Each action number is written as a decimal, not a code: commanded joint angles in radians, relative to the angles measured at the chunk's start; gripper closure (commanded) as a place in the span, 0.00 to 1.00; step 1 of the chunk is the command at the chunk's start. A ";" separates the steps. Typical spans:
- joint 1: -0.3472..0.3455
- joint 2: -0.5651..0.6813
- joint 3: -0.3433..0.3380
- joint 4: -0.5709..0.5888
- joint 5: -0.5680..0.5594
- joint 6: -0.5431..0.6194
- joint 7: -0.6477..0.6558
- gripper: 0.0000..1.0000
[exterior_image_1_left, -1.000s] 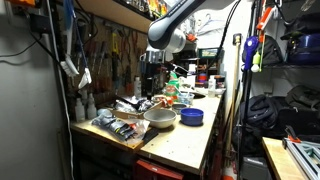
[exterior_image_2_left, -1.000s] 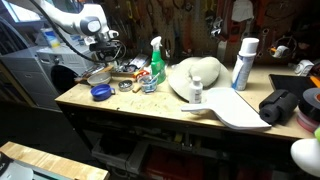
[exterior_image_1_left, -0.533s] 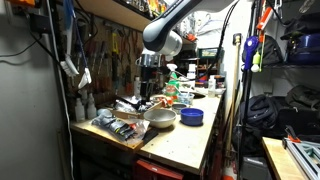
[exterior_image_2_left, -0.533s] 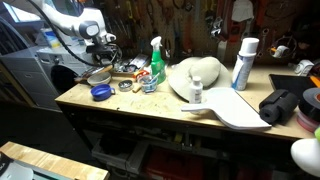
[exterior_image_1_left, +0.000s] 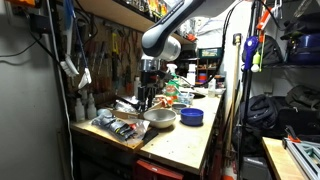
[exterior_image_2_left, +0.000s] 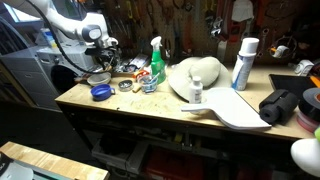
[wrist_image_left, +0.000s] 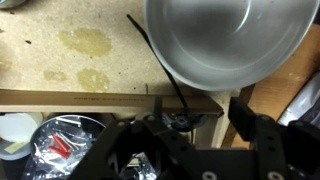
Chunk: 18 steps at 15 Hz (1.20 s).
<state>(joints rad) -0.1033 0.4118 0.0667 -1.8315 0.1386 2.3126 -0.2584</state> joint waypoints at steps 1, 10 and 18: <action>0.025 0.007 -0.027 0.012 -0.009 -0.025 0.097 0.46; 0.074 0.043 -0.060 0.035 -0.096 -0.027 0.208 0.64; 0.086 0.064 -0.067 0.055 -0.139 -0.041 0.238 1.00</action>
<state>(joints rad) -0.0321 0.4606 0.0125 -1.7998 0.0148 2.3078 -0.0405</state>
